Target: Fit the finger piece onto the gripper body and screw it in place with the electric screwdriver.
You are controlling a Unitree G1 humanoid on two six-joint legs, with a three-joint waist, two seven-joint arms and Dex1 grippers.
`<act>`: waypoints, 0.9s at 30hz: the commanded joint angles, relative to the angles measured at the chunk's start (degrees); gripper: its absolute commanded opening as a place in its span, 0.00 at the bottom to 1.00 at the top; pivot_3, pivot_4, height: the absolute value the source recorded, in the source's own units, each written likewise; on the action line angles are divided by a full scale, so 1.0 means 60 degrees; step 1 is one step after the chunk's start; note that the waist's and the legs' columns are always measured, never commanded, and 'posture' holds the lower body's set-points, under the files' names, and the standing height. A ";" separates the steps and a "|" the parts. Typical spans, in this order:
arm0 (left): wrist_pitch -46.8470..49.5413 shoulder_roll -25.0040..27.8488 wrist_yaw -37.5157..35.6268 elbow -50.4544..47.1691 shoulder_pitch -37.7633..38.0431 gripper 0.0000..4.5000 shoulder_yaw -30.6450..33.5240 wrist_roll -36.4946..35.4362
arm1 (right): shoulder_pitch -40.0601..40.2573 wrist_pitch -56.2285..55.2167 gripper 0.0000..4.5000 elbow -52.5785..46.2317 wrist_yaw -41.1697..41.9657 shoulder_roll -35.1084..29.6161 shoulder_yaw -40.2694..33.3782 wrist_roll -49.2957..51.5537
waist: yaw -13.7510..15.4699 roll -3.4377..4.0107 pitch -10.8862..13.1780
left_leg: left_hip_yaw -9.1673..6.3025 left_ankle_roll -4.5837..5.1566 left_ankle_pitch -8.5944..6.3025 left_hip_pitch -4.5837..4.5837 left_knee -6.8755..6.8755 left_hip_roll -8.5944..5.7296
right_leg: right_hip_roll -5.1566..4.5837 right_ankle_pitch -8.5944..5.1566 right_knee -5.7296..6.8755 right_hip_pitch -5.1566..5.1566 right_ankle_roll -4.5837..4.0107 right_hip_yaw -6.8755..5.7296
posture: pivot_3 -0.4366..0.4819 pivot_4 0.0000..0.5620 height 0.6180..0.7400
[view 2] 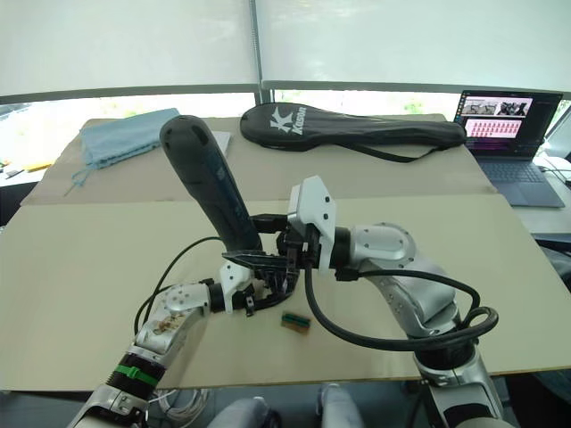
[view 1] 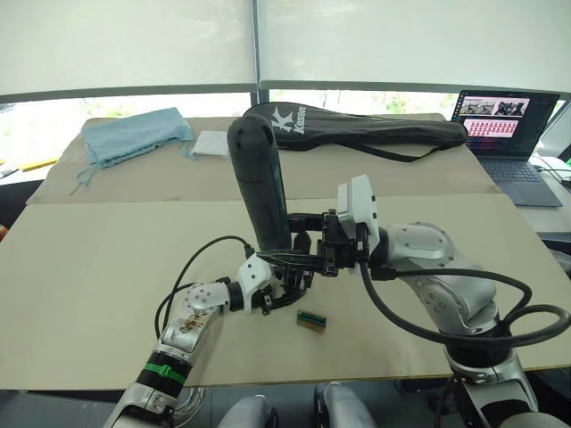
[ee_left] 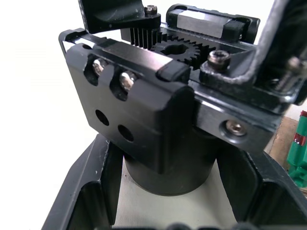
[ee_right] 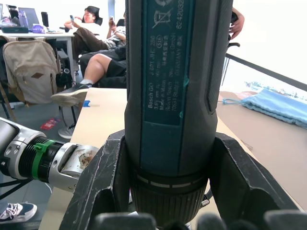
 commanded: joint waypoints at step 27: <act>0.0497 0.0166 -0.0059 0.0195 0.0186 0.51 -0.0192 0.0154 | 0.1044 -0.0126 0.42 0.0299 -0.0563 0.0071 0.0355 -0.0274 | -0.0004 0.0001 -0.0072 | 0.0000 -0.0001 0.0000 0.0017 -0.0005 0.0000 | 0.0002 0.0000 0.0001 0.0011 0.0000 0.0001 | 0.48 0.27 1.00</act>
